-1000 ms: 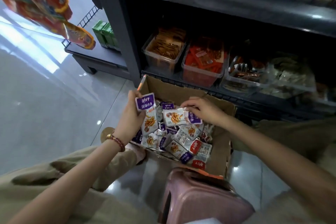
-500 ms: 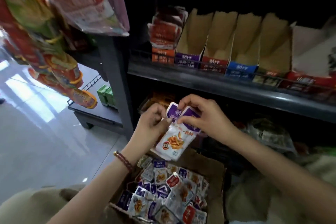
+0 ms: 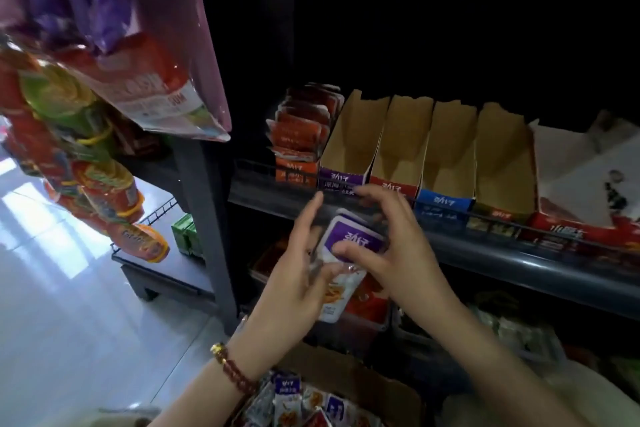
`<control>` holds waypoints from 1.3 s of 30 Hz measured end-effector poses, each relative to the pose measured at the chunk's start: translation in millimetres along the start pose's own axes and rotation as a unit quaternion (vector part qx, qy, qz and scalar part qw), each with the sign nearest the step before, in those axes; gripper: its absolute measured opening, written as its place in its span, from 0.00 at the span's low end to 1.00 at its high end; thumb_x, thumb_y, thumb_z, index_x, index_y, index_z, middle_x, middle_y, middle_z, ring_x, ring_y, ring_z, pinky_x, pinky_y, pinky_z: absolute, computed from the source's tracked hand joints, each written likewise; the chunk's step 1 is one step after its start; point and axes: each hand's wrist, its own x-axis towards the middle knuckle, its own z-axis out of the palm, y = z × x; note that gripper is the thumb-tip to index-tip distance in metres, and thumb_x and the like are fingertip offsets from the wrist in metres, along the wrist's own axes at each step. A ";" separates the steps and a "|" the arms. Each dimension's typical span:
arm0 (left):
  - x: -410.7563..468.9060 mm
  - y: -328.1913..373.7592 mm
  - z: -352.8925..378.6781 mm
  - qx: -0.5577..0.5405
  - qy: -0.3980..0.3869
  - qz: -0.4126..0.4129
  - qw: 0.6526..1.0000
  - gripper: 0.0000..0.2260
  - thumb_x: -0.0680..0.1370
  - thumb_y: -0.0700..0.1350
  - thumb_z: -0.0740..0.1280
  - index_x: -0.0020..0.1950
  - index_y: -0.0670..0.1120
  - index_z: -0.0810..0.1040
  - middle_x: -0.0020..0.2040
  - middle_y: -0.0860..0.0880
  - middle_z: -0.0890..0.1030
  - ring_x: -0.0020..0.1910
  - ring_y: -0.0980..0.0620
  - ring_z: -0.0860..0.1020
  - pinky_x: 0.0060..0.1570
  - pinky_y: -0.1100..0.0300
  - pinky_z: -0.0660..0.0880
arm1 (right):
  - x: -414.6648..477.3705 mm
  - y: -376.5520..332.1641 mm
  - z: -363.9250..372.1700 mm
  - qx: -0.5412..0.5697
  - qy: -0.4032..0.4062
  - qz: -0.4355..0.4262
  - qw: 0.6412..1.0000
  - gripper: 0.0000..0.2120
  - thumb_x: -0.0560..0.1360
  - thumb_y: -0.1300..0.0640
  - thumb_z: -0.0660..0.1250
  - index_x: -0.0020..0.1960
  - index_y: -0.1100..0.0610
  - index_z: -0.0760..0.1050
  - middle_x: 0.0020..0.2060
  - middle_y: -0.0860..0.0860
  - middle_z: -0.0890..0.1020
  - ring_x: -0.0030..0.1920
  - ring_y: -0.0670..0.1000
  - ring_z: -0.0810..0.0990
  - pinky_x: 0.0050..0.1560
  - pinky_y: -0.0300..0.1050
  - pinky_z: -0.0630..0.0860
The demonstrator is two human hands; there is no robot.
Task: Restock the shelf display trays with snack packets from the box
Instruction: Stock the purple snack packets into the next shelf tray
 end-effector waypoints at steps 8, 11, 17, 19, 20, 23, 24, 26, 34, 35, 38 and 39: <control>16.8 -4.8 3.6 0.091 0.039 0.074 0.992 0.23 0.80 0.42 0.60 0.74 0.54 0.60 0.67 0.62 0.70 0.65 0.61 0.70 0.59 0.69 0.70 | 5.4 5.1 -3.1 0.205 -0.034 0.087 0.974 0.12 0.72 0.54 0.68 0.55 0.50 0.74 0.46 0.48 0.83 0.42 0.43 0.82 0.32 0.34 0.75; 21.6 -7.4 7.0 0.146 0.070 0.108 0.981 0.22 0.80 0.45 0.61 0.72 0.56 0.62 0.67 0.57 0.67 0.65 0.62 0.68 0.57 0.73 0.69 | 4.2 5.5 -0.4 0.253 -0.010 0.107 0.961 0.17 0.68 0.53 0.72 0.56 0.50 0.74 0.47 0.48 0.83 0.45 0.45 0.83 0.34 0.34 0.76; 41.7 -18.6 7.1 0.178 0.094 0.139 0.970 0.24 0.79 0.50 0.62 0.74 0.53 0.61 0.68 0.53 0.62 0.68 0.64 0.63 0.56 0.74 0.70 | 17.3 -0.5 -14.4 0.231 0.034 0.086 0.968 0.09 0.71 0.63 0.71 0.46 0.50 0.78 0.37 0.49 0.84 0.33 0.43 0.82 0.27 0.34 0.74; 54.7 -24.4 1.4 0.259 0.092 0.133 0.952 0.26 0.80 0.55 0.59 0.76 0.50 0.58 0.70 0.55 0.59 0.68 0.65 0.62 0.56 0.74 0.70 | 30.7 -2.7 -25.5 0.176 0.083 0.031 0.980 0.11 0.71 0.62 0.71 0.46 0.47 0.77 0.37 0.44 0.84 0.38 0.40 0.83 0.32 0.32 0.76; 61.2 -28.2 -2.2 0.312 0.086 0.121 0.938 0.27 0.80 0.58 0.56 0.77 0.50 0.57 0.72 0.57 0.56 0.68 0.64 0.62 0.56 0.71 0.72 | 39.1 -2.1 -32.6 0.161 0.123 -0.003 0.979 0.11 0.72 0.63 0.70 0.47 0.47 0.77 0.38 0.43 0.84 0.40 0.40 0.83 0.34 0.31 0.77; 78.6 -42.7 -7.2 0.431 0.063 0.140 0.889 0.24 0.79 0.54 0.57 0.75 0.49 0.61 0.73 0.53 0.59 0.67 0.54 0.65 0.49 0.59 0.79 | 70.8 5.2 -50.3 0.140 0.232 -0.105 0.957 0.07 0.75 0.63 0.68 0.52 0.55 0.77 0.41 0.44 0.82 0.43 0.41 0.82 0.39 0.33 0.77; 83.5 -46.5 -5.9 0.459 0.058 0.164 0.871 0.23 0.79 0.52 0.58 0.73 0.49 0.63 0.72 0.52 0.62 0.66 0.52 0.66 0.50 0.57 0.79 | 82.5 9.2 -52.7 0.138 0.256 -0.126 0.948 0.07 0.75 0.63 0.67 0.53 0.58 0.77 0.42 0.44 0.82 0.43 0.42 0.81 0.41 0.34 0.77; 92.2 -53.0 -2.3 0.507 0.051 0.183 0.841 0.24 0.77 0.52 0.57 0.71 0.47 0.64 0.70 0.50 0.69 0.64 0.51 0.66 0.60 0.55 0.72 | 106.7 15.4 -51.4 0.135 0.293 -0.148 0.935 0.08 0.76 0.63 0.67 0.54 0.58 0.76 0.42 0.43 0.81 0.44 0.40 0.80 0.43 0.34 0.77; 111.5 -77.0 -7.5 0.528 0.082 0.202 0.821 0.24 0.75 0.55 0.60 0.68 0.45 0.67 0.61 0.46 0.74 0.64 0.48 0.69 0.66 0.54 0.60 | 167.0 52.5 -24.4 0.089 0.276 -0.091 0.953 0.09 0.76 0.62 0.67 0.55 0.56 0.74 0.45 0.42 0.78 0.43 0.31 0.77 0.41 0.25 0.72; 113.1 -78.6 -6.8 0.523 0.089 0.210 0.821 0.23 0.75 0.54 0.60 0.67 0.45 0.67 0.61 0.46 0.74 0.63 0.48 0.69 0.66 0.54 0.61 | 170.6 56.7 -21.2 0.057 0.259 -0.069 0.962 0.09 0.76 0.62 0.66 0.56 0.57 0.75 0.45 0.44 0.78 0.42 0.31 0.76 0.41 0.24 0.71; 114.1 -87.9 -2.3 0.511 0.103 0.212 0.826 0.23 0.75 0.53 0.60 0.67 0.45 0.67 0.62 0.47 0.70 0.63 0.48 0.68 0.66 0.54 0.59 | 174.2 63.8 -13.9 -0.048 0.212 -0.010 0.976 0.11 0.78 0.61 0.64 0.60 0.58 0.76 0.51 0.51 0.77 0.50 0.43 0.77 0.44 0.27 0.68; 114.2 -90.8 -0.9 0.502 0.103 0.208 0.833 0.23 0.75 0.53 0.60 0.68 0.45 0.66 0.63 0.48 0.69 0.64 0.48 0.67 0.67 0.54 0.58 | 174.1 63.9 -12.9 -0.114 0.206 0.005 0.972 0.13 0.78 0.60 0.64 0.62 0.57 0.76 0.53 0.53 0.75 0.55 0.48 0.74 0.46 0.31 0.67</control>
